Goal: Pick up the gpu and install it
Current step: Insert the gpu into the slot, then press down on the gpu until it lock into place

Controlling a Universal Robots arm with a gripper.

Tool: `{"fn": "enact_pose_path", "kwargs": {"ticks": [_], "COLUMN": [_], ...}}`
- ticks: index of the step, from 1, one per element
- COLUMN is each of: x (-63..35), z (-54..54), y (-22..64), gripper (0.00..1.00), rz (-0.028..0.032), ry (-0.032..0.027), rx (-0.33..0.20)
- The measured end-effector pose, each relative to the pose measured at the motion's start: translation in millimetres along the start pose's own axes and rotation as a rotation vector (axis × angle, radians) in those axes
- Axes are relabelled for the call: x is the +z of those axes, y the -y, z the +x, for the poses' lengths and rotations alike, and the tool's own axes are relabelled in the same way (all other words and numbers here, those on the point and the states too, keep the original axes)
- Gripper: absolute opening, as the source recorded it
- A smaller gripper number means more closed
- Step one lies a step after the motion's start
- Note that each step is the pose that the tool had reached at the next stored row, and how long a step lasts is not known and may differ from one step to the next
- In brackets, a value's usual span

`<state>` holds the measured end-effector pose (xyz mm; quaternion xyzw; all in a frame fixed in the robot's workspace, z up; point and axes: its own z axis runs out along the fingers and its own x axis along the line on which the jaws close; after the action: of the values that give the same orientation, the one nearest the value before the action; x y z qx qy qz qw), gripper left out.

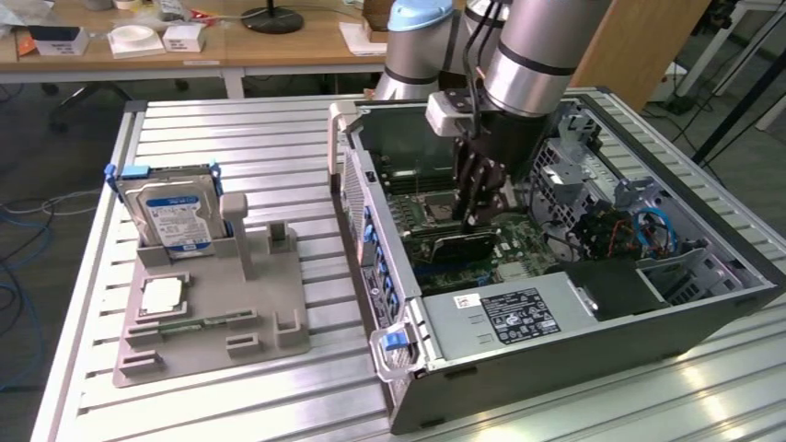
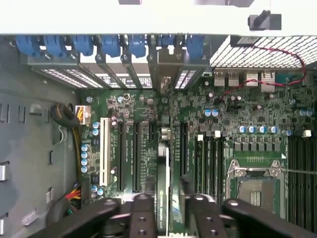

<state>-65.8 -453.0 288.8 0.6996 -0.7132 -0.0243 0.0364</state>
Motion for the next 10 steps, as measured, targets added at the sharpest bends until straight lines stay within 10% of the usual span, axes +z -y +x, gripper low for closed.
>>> {"fn": "enact_pose_path", "kwargs": {"ticks": [4,10], "x": [-0.1,-0.1], "z": [0.0,0.0], "y": [0.0,0.0], "gripper": [0.11,0.11], "rz": [-0.0001,-0.0001], "ry": [-0.0001,-0.0002], "rx": [0.000,0.000]}}
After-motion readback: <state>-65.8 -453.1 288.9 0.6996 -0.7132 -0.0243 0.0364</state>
